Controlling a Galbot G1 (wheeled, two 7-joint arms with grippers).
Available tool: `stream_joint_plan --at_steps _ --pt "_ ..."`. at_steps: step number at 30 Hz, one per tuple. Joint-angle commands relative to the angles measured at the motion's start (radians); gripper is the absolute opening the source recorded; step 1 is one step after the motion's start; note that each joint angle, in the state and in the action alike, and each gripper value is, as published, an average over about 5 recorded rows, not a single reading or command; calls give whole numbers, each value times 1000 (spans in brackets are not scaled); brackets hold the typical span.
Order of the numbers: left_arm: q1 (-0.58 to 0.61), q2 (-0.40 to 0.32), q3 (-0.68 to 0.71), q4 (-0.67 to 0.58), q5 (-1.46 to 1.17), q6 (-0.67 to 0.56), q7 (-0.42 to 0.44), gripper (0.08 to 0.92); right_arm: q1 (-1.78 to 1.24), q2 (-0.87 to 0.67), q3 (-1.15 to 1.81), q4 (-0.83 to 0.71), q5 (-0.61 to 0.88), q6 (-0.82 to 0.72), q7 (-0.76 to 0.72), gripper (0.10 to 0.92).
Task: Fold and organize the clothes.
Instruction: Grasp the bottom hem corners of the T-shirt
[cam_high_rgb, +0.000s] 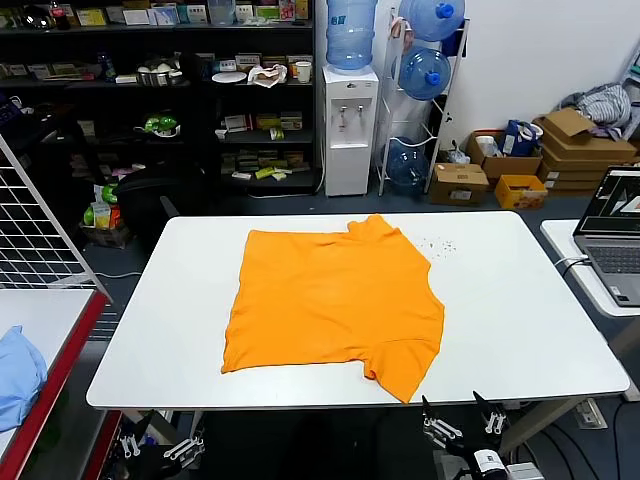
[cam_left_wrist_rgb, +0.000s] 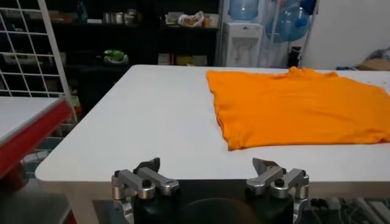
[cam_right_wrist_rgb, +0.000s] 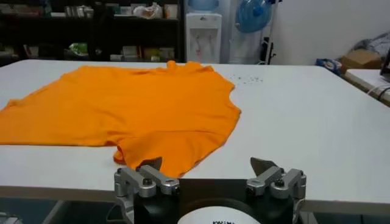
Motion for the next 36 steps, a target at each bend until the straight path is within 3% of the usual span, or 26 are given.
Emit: stream_joint_plan --at_steps 1,16,36 --pt "-41 19 4 0 -30 21 -4 921 -3 3 3 1 -7 17 -3 921" --pt "-474 25 223 163 -181 147 -61 921 238 14 -101 -133 -11 -118 87 921" --pt "-552 0 298 235 -184 171 -72 921 313 106 -158 -241 -87 -145 126 916"
